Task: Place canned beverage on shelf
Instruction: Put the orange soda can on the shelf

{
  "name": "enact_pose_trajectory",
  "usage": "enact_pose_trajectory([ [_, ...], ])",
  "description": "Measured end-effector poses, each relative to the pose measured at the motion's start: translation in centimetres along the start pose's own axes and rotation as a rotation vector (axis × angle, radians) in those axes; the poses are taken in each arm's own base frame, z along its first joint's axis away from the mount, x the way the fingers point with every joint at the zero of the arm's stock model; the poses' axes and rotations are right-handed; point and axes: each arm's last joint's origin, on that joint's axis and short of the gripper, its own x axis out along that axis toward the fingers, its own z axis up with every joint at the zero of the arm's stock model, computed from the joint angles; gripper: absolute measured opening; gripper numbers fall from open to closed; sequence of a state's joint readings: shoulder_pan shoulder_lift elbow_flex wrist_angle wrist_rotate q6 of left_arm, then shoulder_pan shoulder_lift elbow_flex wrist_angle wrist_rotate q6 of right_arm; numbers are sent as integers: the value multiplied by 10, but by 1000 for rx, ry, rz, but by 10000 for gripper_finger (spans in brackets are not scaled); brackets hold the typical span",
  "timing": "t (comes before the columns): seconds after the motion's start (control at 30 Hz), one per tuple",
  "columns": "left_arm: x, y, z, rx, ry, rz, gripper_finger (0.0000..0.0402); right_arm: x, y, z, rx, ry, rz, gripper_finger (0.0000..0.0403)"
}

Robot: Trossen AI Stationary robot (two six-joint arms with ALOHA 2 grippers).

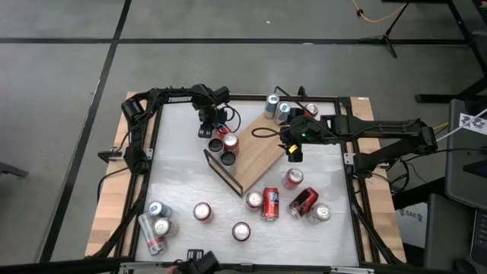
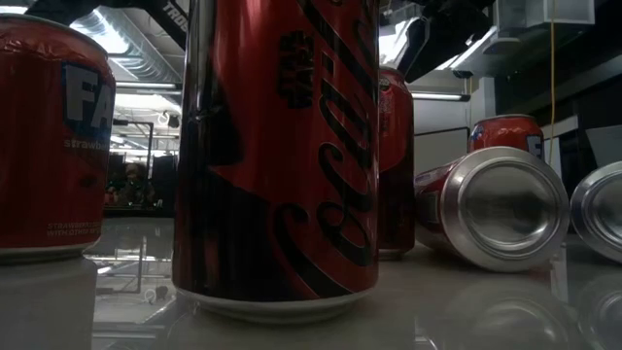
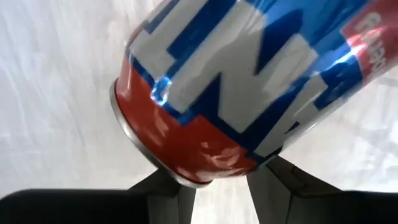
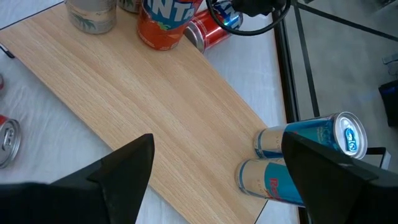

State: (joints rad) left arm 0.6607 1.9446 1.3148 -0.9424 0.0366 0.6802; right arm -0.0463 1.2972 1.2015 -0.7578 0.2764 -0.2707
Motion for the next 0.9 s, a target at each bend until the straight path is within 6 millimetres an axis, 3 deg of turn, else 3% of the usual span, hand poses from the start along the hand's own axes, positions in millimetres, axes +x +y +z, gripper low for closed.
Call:
enact_pose_trajectory([
  [0.43,-11,10,-19,-122,-58,-110,119,1,-6,4,23,-40,-42,342],
  [0.9,-23,10,-26,-143,75,66,119,7,-29,-5,95,-23,-30,342],
])
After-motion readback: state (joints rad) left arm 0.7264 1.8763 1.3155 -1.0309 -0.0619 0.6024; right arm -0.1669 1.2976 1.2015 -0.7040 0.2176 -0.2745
